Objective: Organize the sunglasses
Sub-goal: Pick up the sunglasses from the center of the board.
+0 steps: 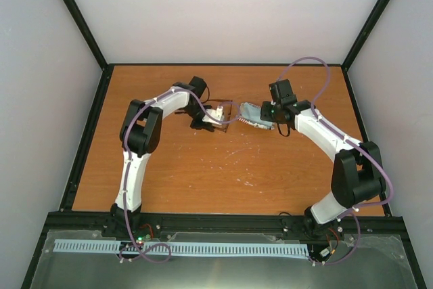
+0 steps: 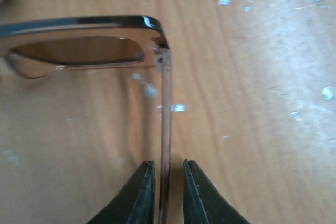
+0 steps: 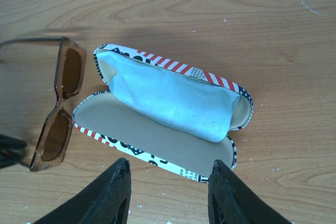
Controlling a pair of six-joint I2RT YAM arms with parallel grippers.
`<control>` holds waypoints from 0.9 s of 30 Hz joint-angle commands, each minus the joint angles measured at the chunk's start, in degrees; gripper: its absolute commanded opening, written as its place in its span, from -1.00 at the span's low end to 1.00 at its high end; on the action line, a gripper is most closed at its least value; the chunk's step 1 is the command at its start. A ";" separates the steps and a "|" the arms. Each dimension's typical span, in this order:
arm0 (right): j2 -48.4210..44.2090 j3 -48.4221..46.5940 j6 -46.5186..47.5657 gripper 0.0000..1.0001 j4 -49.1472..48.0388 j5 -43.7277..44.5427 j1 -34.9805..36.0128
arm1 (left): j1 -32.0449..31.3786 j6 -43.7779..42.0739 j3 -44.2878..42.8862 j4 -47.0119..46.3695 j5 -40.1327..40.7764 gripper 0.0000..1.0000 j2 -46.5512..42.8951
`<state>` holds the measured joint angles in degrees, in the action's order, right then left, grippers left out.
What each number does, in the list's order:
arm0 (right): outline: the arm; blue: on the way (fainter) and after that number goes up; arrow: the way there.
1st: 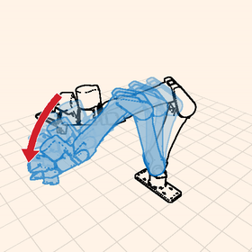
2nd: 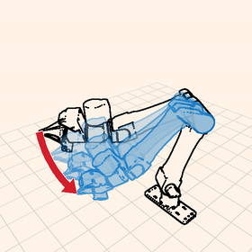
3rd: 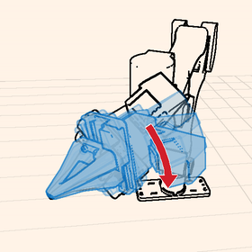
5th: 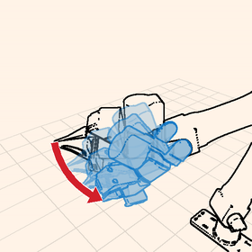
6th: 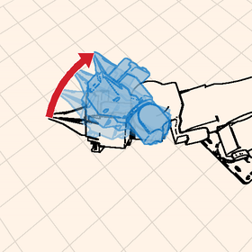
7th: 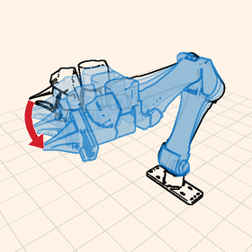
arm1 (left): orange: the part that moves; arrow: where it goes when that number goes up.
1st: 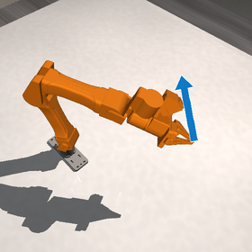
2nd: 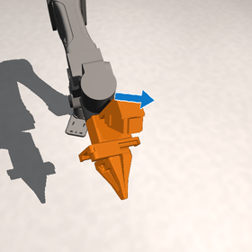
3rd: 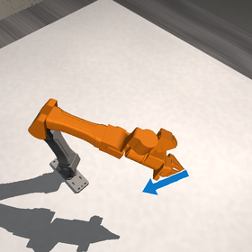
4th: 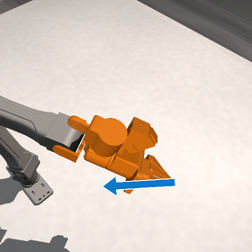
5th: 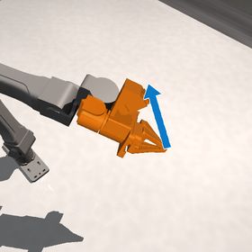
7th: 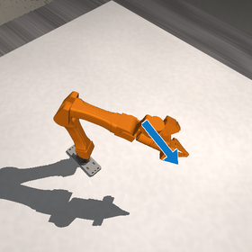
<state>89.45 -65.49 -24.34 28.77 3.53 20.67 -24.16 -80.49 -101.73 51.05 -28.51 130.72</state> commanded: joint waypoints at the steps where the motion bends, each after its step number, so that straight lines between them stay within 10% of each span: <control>1: 0.70 -1.35 1.05 -0.17 -0.27 -0.83 0.43 | -1.39 0.54 4.36 0.66 -1.08 -0.68 -3.64; 27: 15.61 -15.56 -3.08 -0.08 2.65 -24.16 8.29 | -2.89 9.77 20.90 -3.26 -4.80 -0.99 -21.82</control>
<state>105.14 -79.59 -24.53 32.34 -14.39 27.86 -26.63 -72.12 -82.30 49.28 -31.57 111.44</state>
